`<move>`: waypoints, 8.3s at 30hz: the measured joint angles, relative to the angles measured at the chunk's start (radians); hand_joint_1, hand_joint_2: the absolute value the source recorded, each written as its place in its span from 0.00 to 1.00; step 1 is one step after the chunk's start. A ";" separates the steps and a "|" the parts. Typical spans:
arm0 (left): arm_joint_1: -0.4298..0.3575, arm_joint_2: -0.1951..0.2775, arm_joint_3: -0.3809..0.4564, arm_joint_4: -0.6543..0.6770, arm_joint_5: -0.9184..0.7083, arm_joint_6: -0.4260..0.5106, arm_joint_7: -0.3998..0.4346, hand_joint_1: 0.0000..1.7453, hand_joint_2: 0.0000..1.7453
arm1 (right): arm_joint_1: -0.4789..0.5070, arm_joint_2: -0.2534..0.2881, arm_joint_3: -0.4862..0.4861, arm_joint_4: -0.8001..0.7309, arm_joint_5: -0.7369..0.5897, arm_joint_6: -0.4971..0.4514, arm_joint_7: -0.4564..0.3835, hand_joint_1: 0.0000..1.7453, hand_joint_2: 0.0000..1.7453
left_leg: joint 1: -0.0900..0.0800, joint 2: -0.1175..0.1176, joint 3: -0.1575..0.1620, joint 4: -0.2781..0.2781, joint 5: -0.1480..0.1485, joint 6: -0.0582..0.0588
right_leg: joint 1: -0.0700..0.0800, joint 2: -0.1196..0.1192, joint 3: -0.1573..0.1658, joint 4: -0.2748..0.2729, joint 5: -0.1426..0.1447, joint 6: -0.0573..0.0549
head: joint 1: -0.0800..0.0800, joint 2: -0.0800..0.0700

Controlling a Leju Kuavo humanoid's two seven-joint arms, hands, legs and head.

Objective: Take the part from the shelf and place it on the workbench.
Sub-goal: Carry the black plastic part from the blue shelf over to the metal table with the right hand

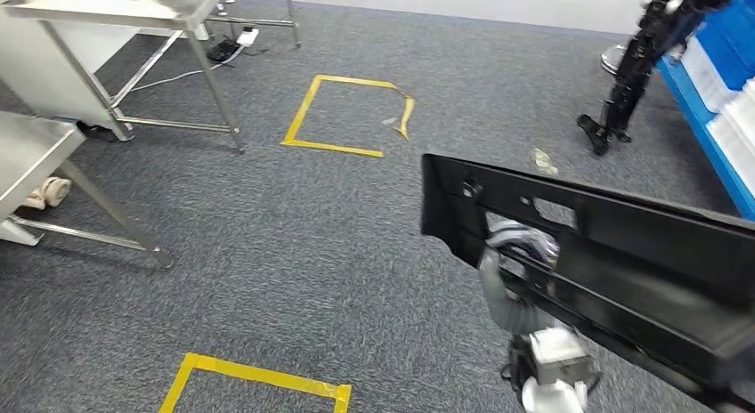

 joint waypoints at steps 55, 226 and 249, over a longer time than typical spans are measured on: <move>-0.241 -0.273 -0.103 0.757 -0.175 -0.096 -0.359 0.00 1.00 | 0.299 0.198 -0.501 -0.320 0.152 0.197 0.013 1.00 1.00 | -0.042 0.089 0.063 0.014 -0.061 -0.008 | 0.005 -0.063 0.028 -0.085 0.059 -0.031 | -0.004 0.000; -0.964 -0.377 0.627 1.168 0.446 -0.162 0.363 0.00 1.00 | -0.311 0.110 0.156 0.186 -0.180 0.075 0.177 1.00 1.00 | 0.006 0.051 -0.003 -0.026 0.015 -0.045 | 0.001 0.052 -0.078 -0.090 0.160 -0.003 | 0.016 0.000; -0.964 -0.376 0.627 1.168 0.446 -0.162 0.363 0.00 1.00 | -0.311 0.110 0.156 0.186 -0.180 0.075 0.177 1.00 1.00 | 0.001 0.050 -0.005 -0.023 0.014 -0.044 | -0.005 0.051 -0.078 -0.090 0.160 -0.002 | 0.016 0.000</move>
